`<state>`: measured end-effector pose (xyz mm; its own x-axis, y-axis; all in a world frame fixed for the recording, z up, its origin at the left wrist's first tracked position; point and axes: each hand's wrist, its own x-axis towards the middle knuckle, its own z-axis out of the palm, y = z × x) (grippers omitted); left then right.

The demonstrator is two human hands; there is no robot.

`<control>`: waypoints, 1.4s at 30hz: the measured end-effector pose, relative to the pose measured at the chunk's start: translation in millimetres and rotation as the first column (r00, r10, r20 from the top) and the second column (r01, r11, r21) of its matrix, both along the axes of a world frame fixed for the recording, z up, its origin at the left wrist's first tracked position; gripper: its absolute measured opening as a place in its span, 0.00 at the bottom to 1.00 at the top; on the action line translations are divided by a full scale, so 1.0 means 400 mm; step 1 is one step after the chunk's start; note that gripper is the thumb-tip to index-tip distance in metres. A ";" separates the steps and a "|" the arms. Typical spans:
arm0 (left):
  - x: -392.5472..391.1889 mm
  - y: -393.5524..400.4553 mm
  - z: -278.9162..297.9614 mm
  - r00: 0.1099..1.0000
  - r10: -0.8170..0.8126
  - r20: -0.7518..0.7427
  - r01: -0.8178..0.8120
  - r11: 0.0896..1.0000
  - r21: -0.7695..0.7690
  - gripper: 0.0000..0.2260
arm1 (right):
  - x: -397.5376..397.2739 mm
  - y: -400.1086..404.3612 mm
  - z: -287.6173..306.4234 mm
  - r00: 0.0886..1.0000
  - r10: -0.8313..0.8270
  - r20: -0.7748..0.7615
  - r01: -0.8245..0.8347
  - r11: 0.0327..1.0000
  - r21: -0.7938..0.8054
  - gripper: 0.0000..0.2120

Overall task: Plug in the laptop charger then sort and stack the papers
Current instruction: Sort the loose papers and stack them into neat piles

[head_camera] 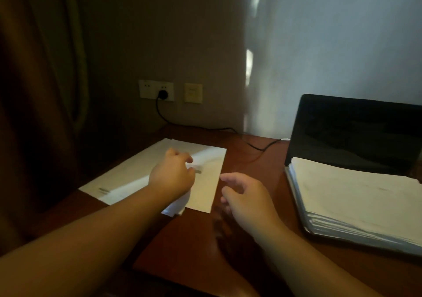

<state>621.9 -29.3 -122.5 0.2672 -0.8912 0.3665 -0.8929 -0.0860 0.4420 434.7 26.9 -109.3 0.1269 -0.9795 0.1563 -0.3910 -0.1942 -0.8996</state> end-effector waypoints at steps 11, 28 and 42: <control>0.103 0.023 -0.050 0.989 0.111 0.096 -0.127 0.976 0.177 0.22 | 0.047 -0.071 -0.014 0.975 0.025 -0.221 -0.031 0.999 -0.021 0.40; -0.087 -0.018 -0.017 0.930 -0.356 -0.089 0.364 0.926 0.104 0.11 | -0.048 -0.116 -0.058 0.760 0.241 -0.604 -0.239 0.967 0.085 0.33; -0.070 -0.014 -0.042 0.849 -0.403 -0.343 0.453 0.888 0.078 0.08 | -0.072 -0.161 -0.076 0.842 0.067 -0.536 -0.100 0.994 -0.033 0.29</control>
<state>594.0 -35.1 -139.1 -0.0765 -0.9803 0.1822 -0.6762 0.1853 0.7130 406.0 -37.6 -139.9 0.2878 -0.9529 0.0962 -0.7872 -0.2925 -0.5429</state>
